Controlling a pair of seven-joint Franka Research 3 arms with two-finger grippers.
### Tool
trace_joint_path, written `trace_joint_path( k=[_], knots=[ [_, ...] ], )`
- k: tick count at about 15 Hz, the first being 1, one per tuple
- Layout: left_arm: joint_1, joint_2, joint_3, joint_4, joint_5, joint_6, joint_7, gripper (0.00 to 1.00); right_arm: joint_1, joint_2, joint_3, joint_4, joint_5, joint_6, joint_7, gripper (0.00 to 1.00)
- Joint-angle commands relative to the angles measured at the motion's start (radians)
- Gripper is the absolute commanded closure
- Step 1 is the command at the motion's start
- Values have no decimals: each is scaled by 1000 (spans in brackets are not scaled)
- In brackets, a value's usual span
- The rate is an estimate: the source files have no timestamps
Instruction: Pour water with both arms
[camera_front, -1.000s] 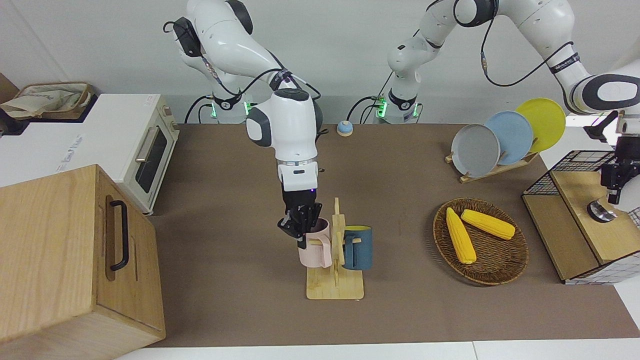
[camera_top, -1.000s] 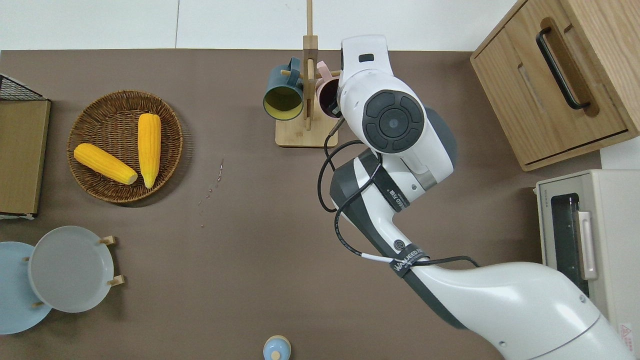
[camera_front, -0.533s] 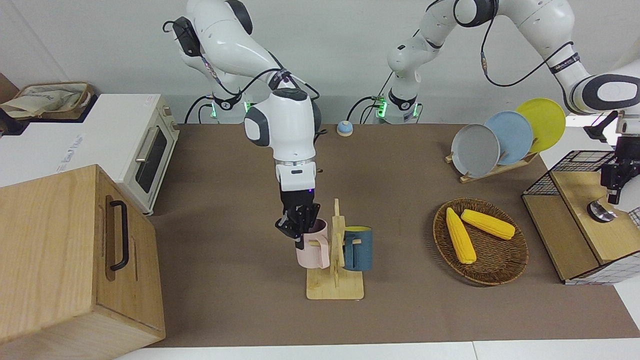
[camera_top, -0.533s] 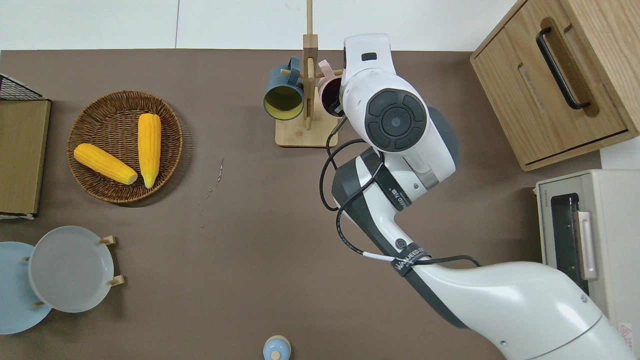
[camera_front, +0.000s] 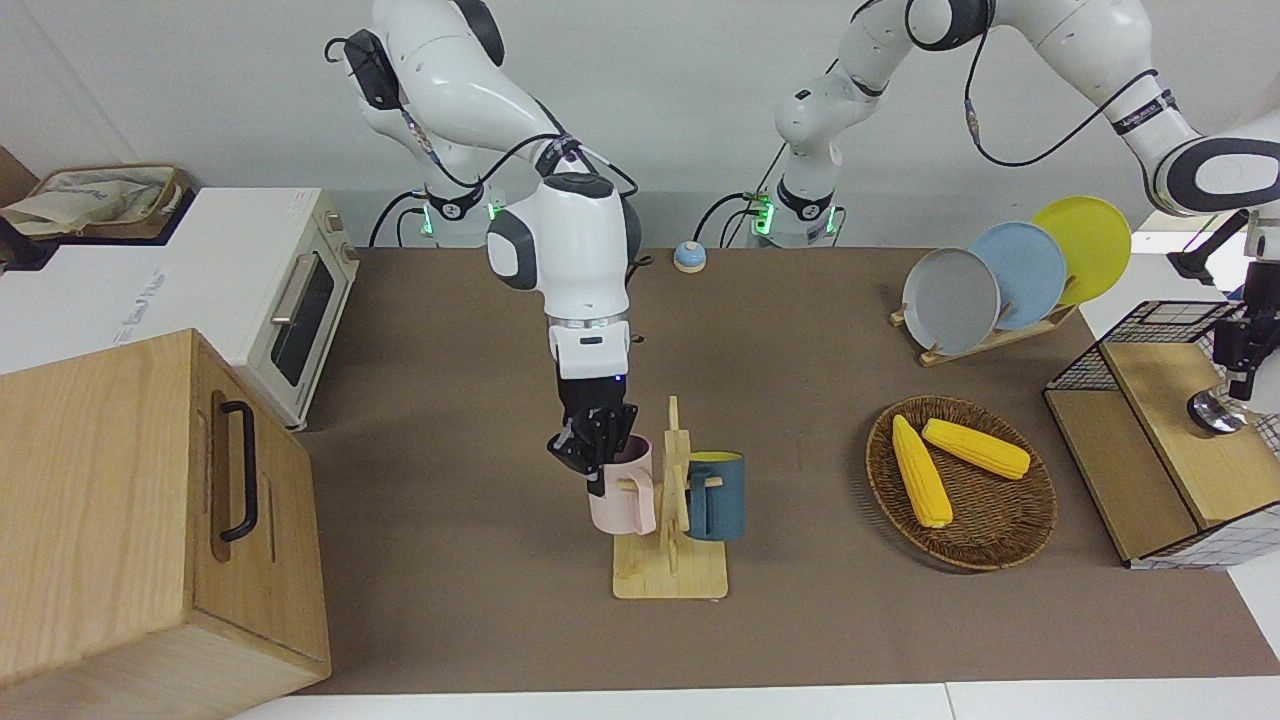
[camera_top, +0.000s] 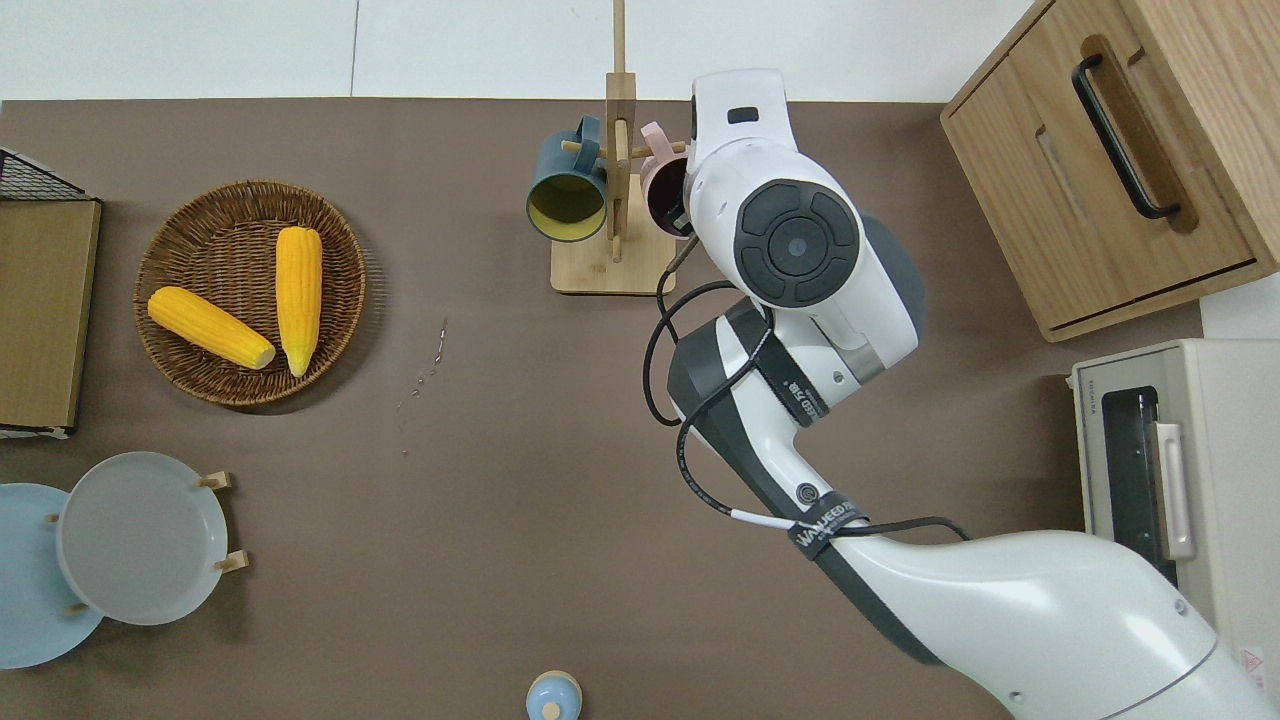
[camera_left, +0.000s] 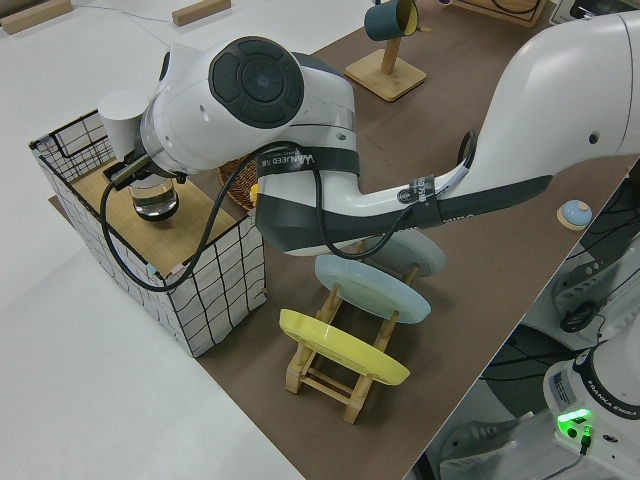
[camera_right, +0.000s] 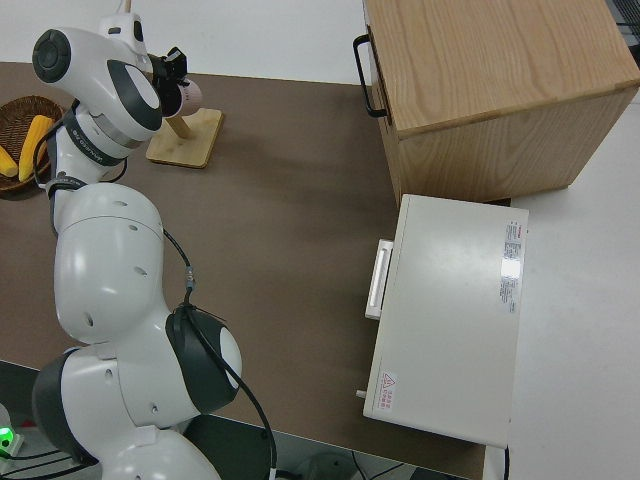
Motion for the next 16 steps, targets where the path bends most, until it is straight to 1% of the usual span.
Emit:
trace_joint_path(
  k=[1, 5, 8, 12, 13, 16],
  knots=[
    [-2, -22, 3, 29, 25, -38, -39, 1000, -19, -53, 9, -62, 6, -4, 16, 1000],
    [-2, -25, 3, 33, 25, -57, -53, 1000, -19, -65, 9, -82, 19, -7, 17, 1000],
    [-2, -31, 3, 33, 25, -57, -56, 1000, -22, -73, 7, -82, 53, -34, 8, 1000],
    [-1, -39, 5, 33, 25, -58, -56, 1000, -37, -93, 9, -93, 55, -53, -13, 1000],
    [-1, -40, 3, 33, 25, -58, -56, 1000, -41, -99, 9, -99, 55, -53, -13, 1000],
    [1, -42, 5, 33, 25, -69, -55, 1000, -57, -128, 9, -137, 53, -53, -18, 1000]
  ],
)
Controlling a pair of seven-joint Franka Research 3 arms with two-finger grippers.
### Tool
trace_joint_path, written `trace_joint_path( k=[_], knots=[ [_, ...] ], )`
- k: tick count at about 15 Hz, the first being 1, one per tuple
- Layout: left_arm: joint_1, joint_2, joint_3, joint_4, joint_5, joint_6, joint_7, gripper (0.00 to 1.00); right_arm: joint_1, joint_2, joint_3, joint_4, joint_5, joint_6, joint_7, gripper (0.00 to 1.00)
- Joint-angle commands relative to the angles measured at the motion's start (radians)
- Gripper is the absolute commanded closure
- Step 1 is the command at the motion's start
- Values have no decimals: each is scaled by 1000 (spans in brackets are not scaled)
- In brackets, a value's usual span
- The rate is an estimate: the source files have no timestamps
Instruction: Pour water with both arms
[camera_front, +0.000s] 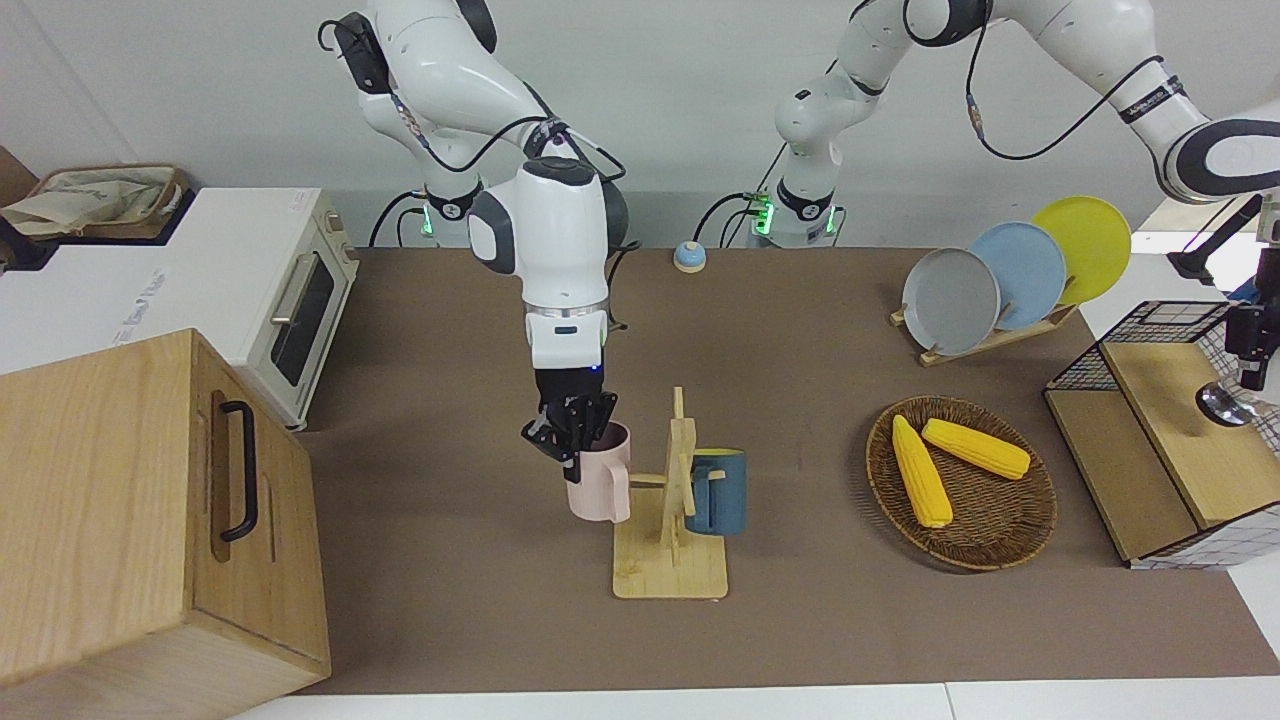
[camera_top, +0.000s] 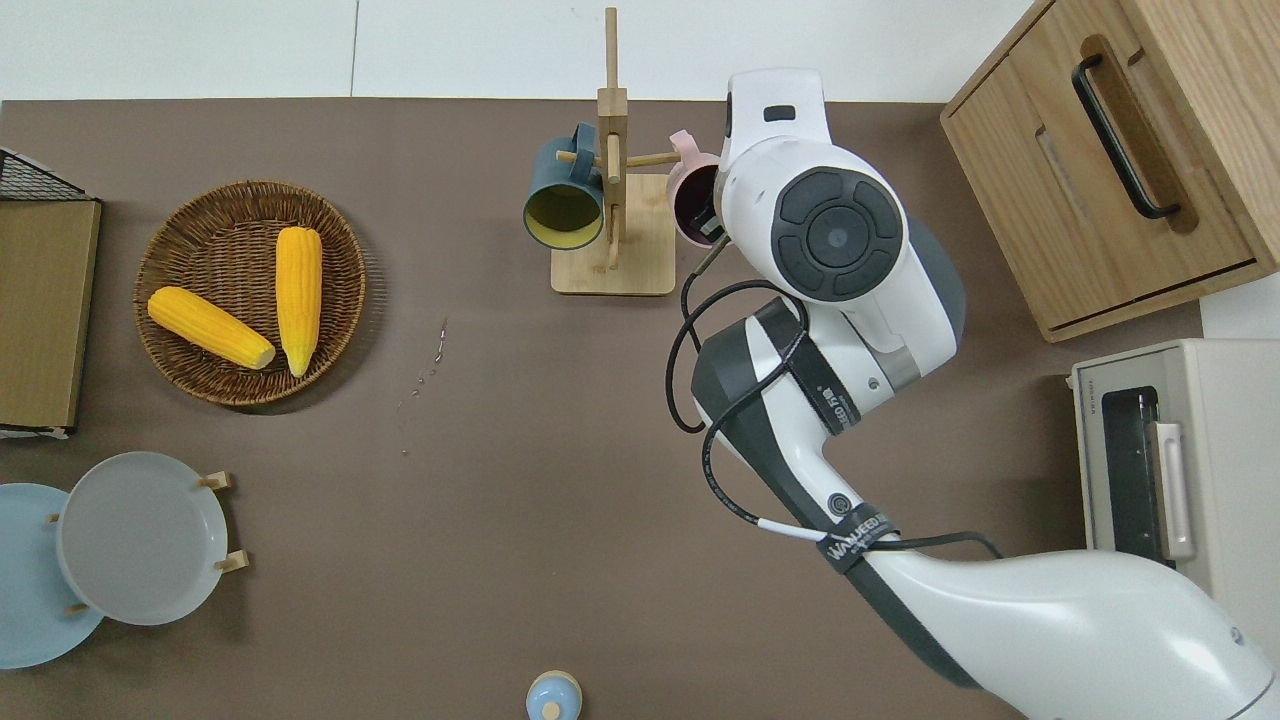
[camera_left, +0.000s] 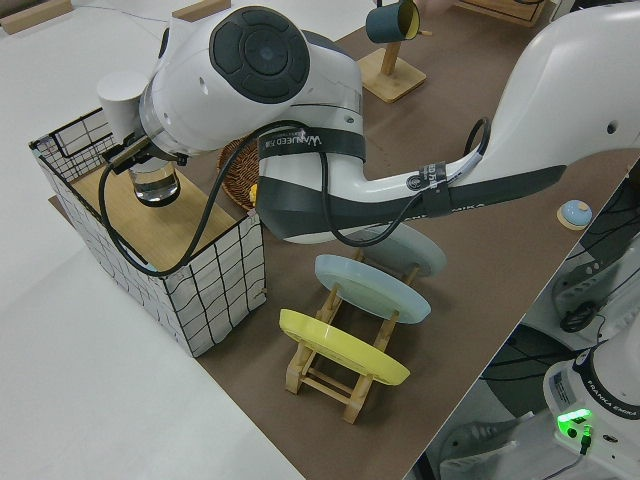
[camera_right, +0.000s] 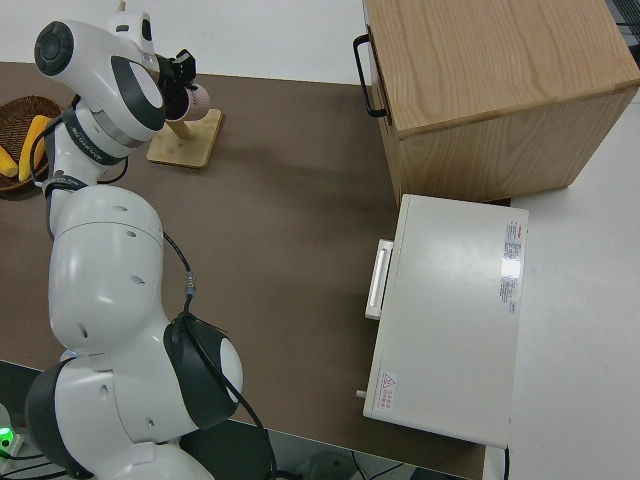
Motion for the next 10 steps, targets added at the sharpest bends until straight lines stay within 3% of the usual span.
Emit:
trace_joint_path(
  k=[1, 7, 10],
  knots=[
    [-1, -24, 8, 10, 19, -41, -27, 1000, -33, -76, 10, -91, 21, -1, -26, 1000],
    [4, -57, 19, 12, 25, -119, -68, 1000, -89, -158, 13, -175, 21, -4, -98, 1000],
    [-1, -76, 17, 38, 100, -167, -136, 1000, -121, -192, 13, -186, 21, -41, -153, 1000]
  ],
)
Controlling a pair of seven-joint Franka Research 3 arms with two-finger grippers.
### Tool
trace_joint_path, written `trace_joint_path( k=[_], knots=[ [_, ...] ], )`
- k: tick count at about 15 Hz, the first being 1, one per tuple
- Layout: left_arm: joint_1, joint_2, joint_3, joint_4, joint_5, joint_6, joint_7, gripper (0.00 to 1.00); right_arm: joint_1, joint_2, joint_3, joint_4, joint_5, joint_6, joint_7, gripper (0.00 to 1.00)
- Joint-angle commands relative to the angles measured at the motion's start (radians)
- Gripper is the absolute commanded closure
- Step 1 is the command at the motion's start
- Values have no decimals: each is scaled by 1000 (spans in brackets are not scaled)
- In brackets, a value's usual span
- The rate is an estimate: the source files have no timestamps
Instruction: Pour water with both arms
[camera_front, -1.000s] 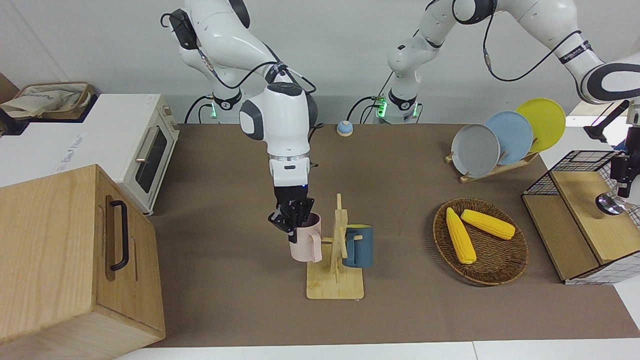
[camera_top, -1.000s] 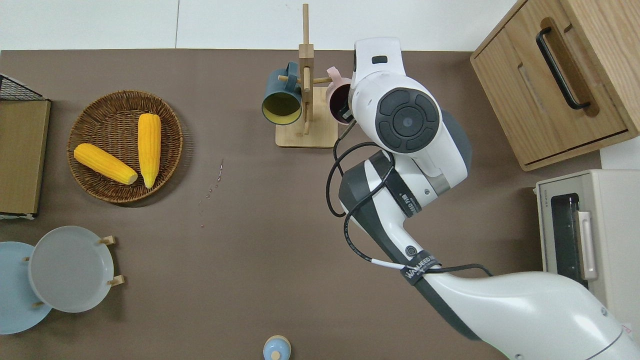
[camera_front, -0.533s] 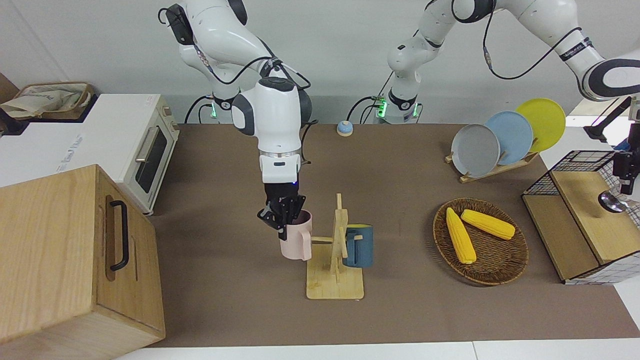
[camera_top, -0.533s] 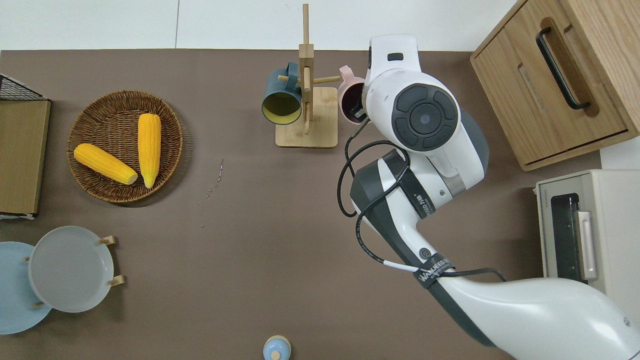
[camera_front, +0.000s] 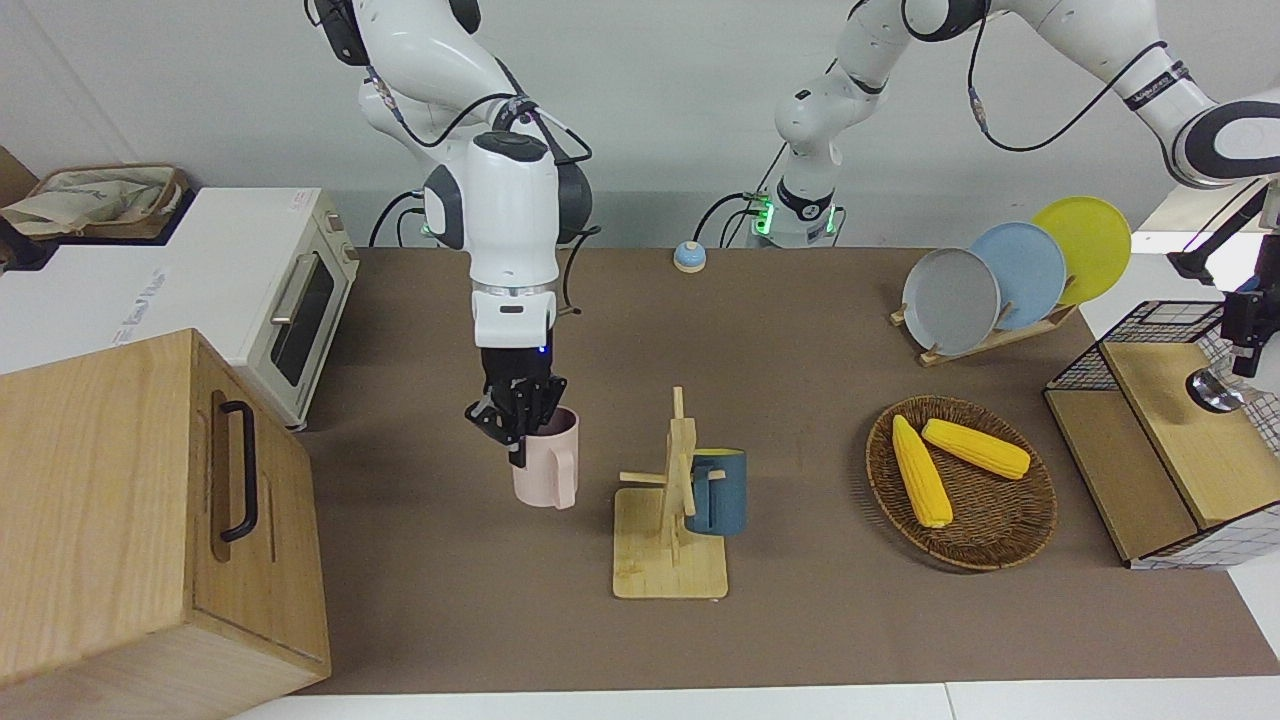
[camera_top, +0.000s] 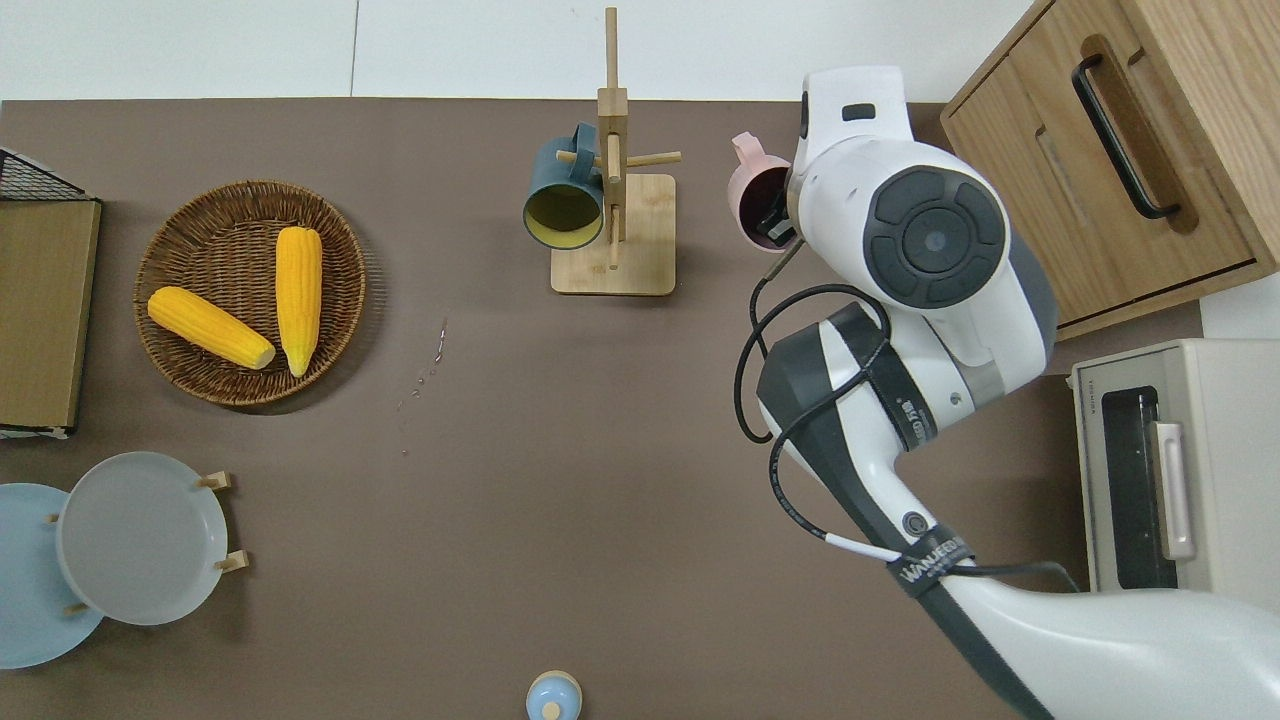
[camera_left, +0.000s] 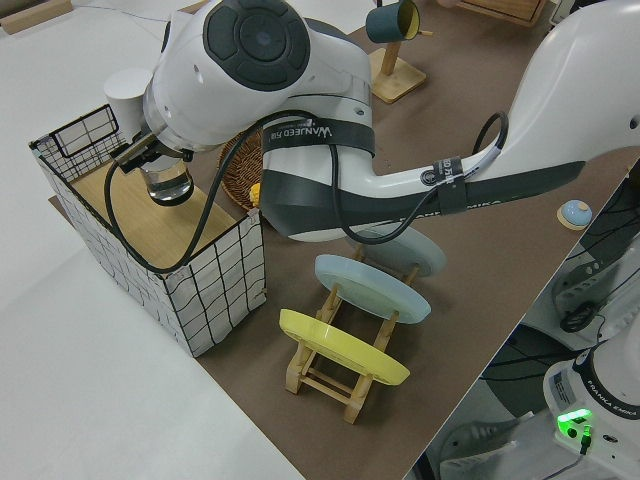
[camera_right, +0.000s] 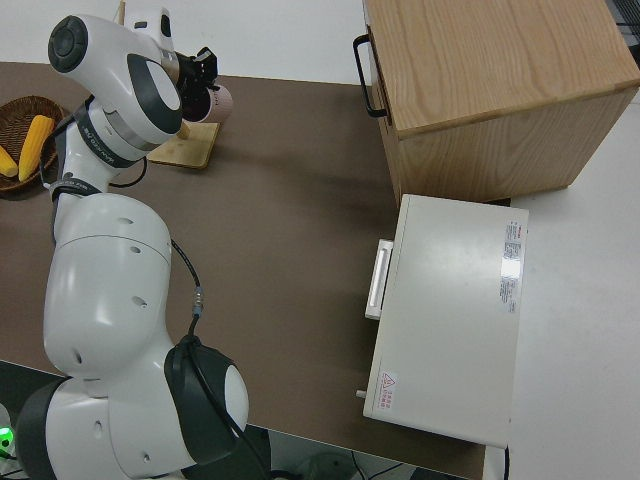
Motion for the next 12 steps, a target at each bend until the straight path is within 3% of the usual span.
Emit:
trace_joint_path(
  k=[1, 6, 10, 12],
  knots=[
    [-2, -48, 0, 39, 87, -81, -112, 1000, -52, -80, 14, -63, 21, -43, -87, 1000],
    [-3, -103, -8, 47, 132, -148, -192, 1000, -88, -119, 13, -53, 29, -184, -99, 1000],
    [-3, -152, -16, 47, 180, -199, -262, 1000, -128, -133, 8, -41, 267, -353, -69, 1000],
    [-5, -175, -17, 47, 181, -223, -285, 1000, -133, -136, 8, -35, 327, -411, 9, 1000]
  ],
)
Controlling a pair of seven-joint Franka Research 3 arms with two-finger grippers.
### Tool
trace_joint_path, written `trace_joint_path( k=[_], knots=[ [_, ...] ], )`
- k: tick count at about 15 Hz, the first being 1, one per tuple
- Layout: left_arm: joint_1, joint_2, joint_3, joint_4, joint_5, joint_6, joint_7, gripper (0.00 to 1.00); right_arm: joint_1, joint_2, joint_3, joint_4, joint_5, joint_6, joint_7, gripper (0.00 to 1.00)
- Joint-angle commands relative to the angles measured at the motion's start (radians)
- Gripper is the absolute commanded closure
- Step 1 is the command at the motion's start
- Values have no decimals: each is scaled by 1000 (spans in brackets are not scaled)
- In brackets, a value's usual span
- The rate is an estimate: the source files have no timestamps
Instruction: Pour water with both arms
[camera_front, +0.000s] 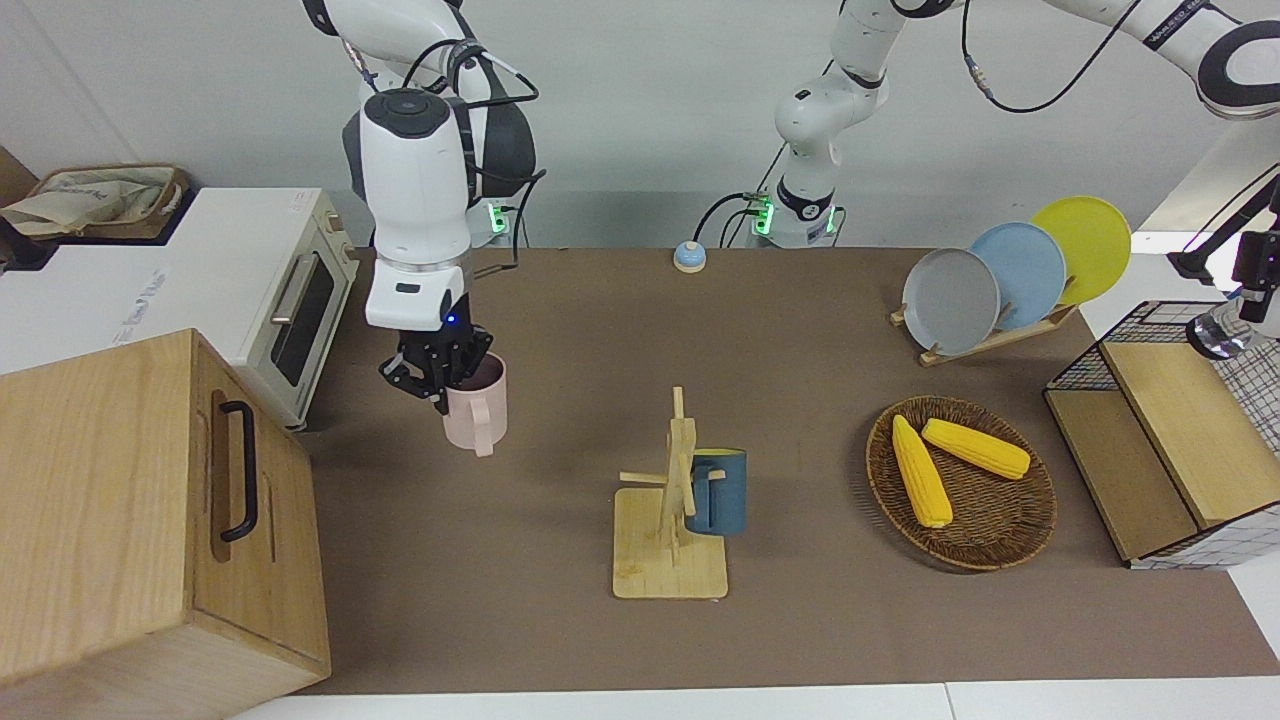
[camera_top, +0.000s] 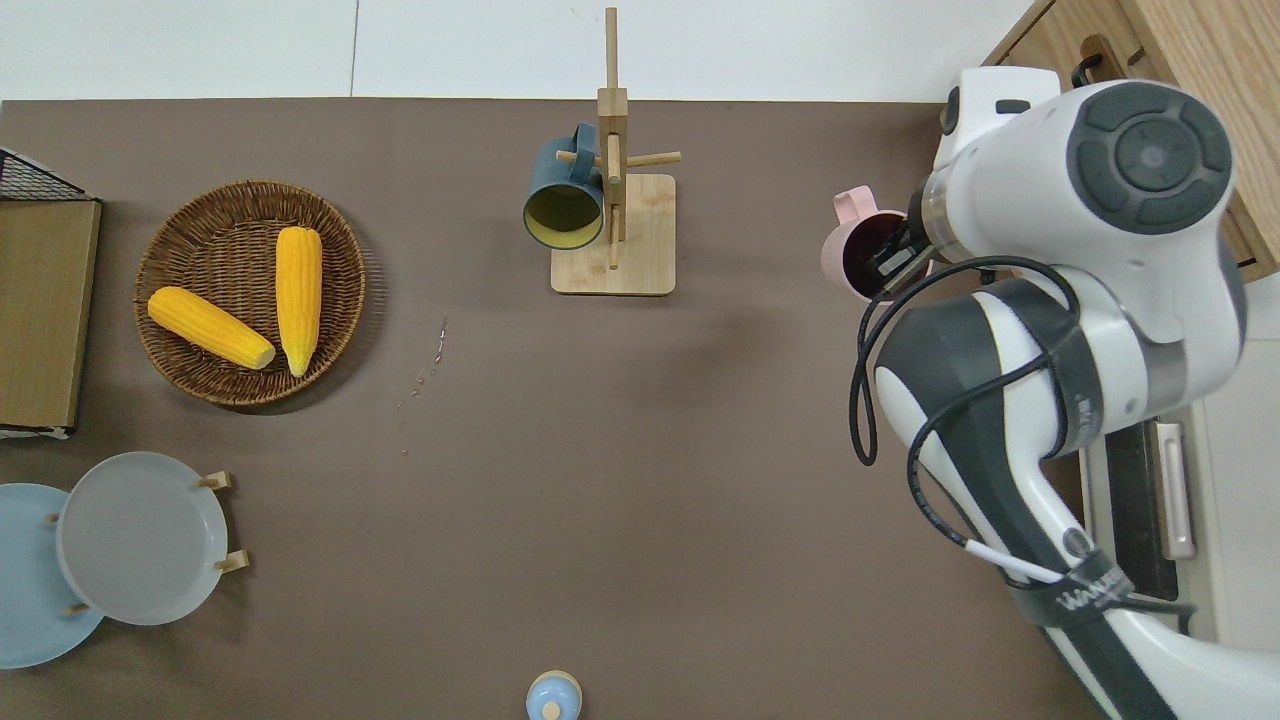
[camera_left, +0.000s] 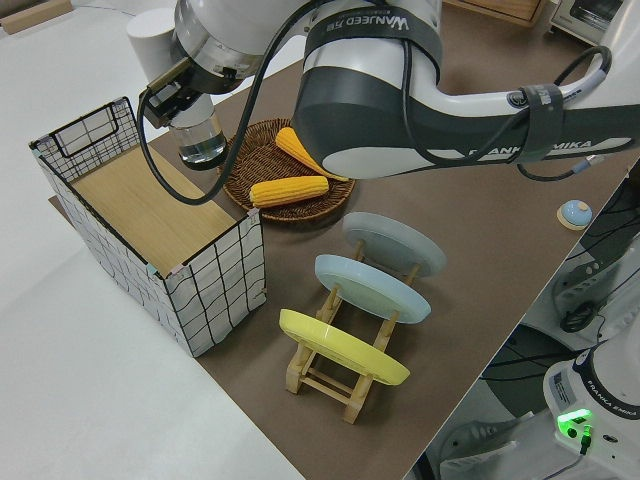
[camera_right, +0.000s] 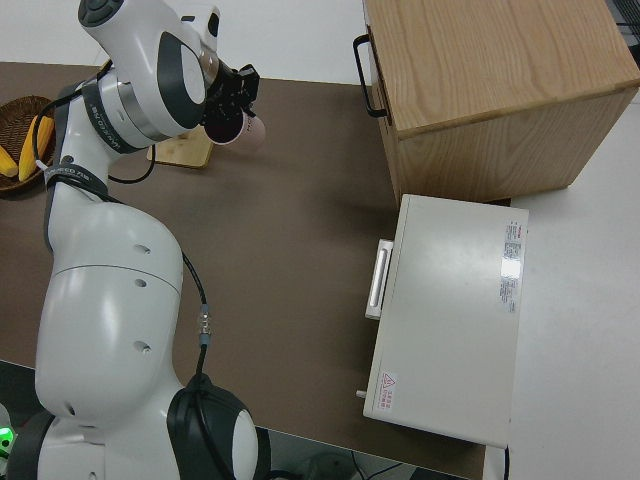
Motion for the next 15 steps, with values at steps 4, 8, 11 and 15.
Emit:
trace_joint_path(
  k=[4, 8, 11, 15],
  knots=[
    [-5, -112, -43, 10, 113, -111, -168, 1000, -20, -34, 29, -13, 265, -156, 403, 1000],
    [-7, -196, -86, -33, 190, -221, -272, 1000, -7, -34, 87, -3, 444, -143, 741, 1000],
    [-7, -256, -126, -121, 256, -220, -326, 1000, 21, -28, 136, -3, 448, -123, 912, 1000],
    [-7, -348, -150, -262, 267, -220, -329, 1000, 93, -7, 163, 10, 434, -90, 1050, 1000]
  ],
)
